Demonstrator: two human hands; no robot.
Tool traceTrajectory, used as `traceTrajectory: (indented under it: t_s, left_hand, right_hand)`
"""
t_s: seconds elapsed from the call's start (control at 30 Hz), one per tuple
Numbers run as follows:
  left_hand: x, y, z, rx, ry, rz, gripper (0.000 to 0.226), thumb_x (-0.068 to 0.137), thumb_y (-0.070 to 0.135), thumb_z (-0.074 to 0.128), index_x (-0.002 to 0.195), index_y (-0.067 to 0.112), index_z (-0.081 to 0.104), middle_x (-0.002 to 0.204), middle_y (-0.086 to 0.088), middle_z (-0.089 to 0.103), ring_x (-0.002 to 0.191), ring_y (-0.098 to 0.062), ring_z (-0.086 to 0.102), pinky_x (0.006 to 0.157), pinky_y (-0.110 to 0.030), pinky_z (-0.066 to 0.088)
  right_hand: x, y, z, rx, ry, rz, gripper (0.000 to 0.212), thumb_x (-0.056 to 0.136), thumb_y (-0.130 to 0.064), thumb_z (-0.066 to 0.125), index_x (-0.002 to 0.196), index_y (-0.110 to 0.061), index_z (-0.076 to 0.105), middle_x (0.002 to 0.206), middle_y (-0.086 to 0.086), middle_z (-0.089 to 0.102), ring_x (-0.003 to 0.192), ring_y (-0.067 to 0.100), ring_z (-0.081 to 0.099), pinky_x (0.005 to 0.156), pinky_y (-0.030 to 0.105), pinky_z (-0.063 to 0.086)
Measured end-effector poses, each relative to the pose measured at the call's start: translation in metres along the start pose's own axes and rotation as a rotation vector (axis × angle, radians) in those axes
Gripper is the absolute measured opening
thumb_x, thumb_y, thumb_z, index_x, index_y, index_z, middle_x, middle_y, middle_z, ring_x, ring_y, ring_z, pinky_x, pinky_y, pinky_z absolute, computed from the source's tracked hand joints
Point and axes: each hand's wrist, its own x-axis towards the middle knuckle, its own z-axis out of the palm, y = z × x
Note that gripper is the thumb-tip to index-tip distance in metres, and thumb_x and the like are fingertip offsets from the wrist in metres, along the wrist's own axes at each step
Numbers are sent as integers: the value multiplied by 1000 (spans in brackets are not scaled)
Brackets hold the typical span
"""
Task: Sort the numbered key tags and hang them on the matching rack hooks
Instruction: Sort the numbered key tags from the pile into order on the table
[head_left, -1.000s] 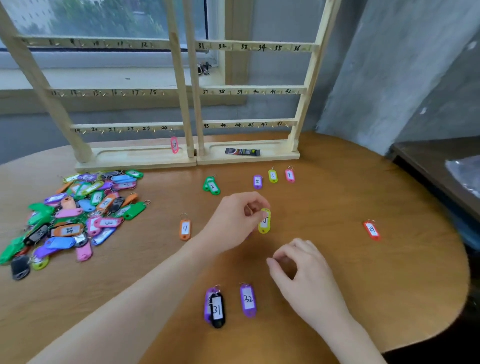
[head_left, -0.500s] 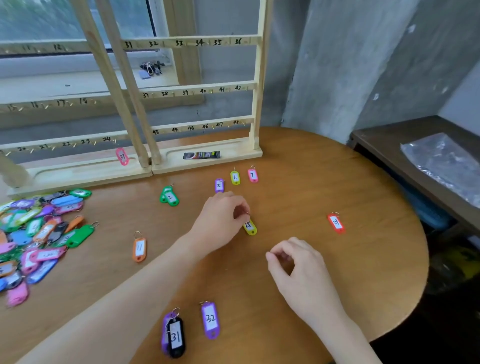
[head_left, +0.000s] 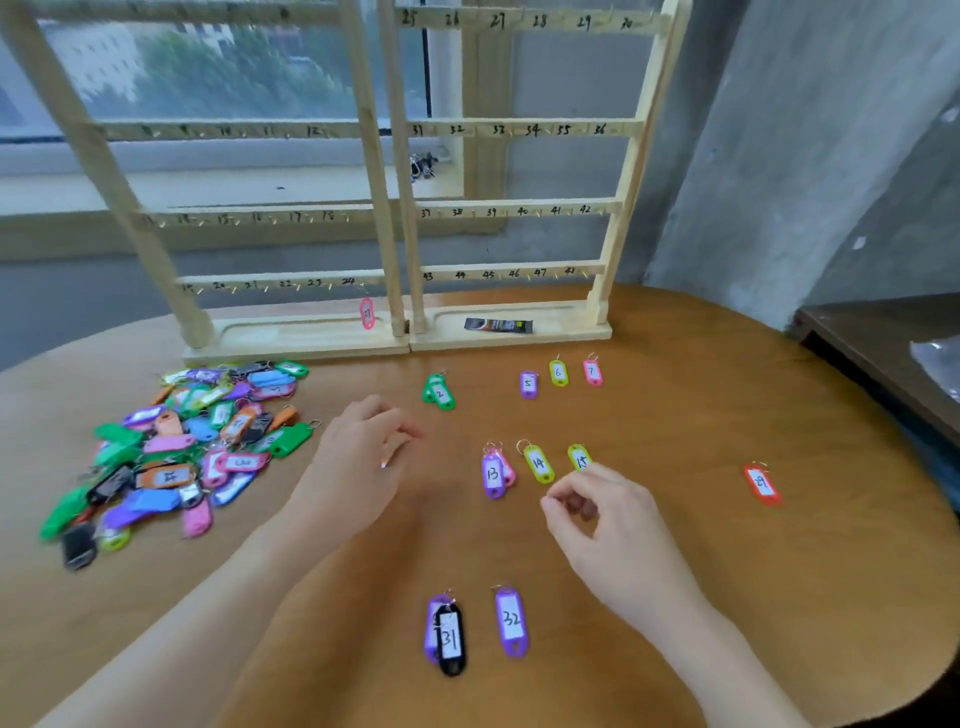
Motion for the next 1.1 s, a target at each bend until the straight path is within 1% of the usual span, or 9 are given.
traceTrajectory:
  t_s: [0.17, 0.33, 0.43, 0.53, 0.6, 0.7, 0.83, 0.97, 1.1]
  left_hand:
    - [-56, -61, -45, 19, 132, -205, 14, 88, 8, 73, 92, 22, 75, 96, 6, 57, 86, -18, 53, 80, -36, 41]
    - [-105, -121, -79, 95, 325, -400, 16, 83, 2, 73, 86, 17, 76, 92, -2, 60, 92, -33, 60, 79, -43, 46]
    - [-126, -137, -87, 67, 394, -490, 20, 84, -5, 71, 91, 13, 75, 99, -5, 58, 101, -29, 56, 87, -35, 40]
    - [-132, -138, -89, 89, 402, -509, 16, 87, 4, 72, 98, 15, 74, 105, -4, 56, 104, -26, 52, 90, -36, 42]
    - [-131, -138, -88, 194, 362, -476, 18, 88, 16, 72, 106, 16, 74, 109, -4, 57, 107, -27, 51, 94, -39, 42]
    - [-130, -136, -87, 319, 274, -493, 42, 86, 41, 59, 122, 23, 70, 123, -3, 56, 117, -29, 47, 98, -45, 39]
    - [-130, -140, -90, 371, 313, -628, 55, 81, 56, 55, 131, 32, 62, 136, -4, 49, 125, -29, 38, 102, -46, 28]
    - [-128, -144, -89, 384, 321, -656, 39, 88, 50, 65, 124, 37, 67, 136, -4, 48, 123, -28, 35, 102, -48, 28]
    - [-128, -145, -88, 343, 336, -654, 31, 85, 44, 74, 115, 39, 71, 128, 0, 51, 118, -27, 40, 98, -45, 30]
  right_hand:
    - [15, -35, 27, -13, -89, -113, 16, 94, -27, 65, 78, -30, 66, 77, -13, 57, 86, 7, 53, 73, 19, 42]
    - [29, -76, 64, -22, -192, -221, 16, 93, -29, 64, 78, -33, 65, 79, -11, 58, 85, 8, 54, 75, 21, 44]
    - [40, -99, 87, -51, -257, -286, 14, 93, -31, 64, 79, -29, 66, 78, -11, 57, 79, 8, 54, 77, 29, 47]
    - [55, -118, 113, -97, -317, -338, 9, 92, -36, 61, 84, -33, 64, 79, -13, 57, 79, 6, 53, 79, 35, 50]
    - [65, -129, 131, -127, -352, -339, 8, 93, -35, 60, 92, -31, 67, 83, -12, 58, 81, 8, 54, 82, 38, 51]
    - [80, -145, 157, -153, -376, -343, 20, 94, -33, 59, 112, -29, 67, 89, -11, 58, 87, 13, 57, 86, 40, 52]
    - [100, -163, 190, -147, -393, -305, 37, 97, -33, 58, 133, -24, 57, 91, -4, 62, 96, 22, 60, 84, 40, 51]
    - [110, -168, 215, -135, -400, -213, 34, 98, -40, 58, 127, -24, 54, 93, 4, 67, 99, 27, 59, 79, 41, 51]
    - [111, -169, 224, -235, -346, -231, 25, 99, -44, 57, 116, -27, 56, 90, -1, 67, 92, 26, 62, 72, 38, 46]
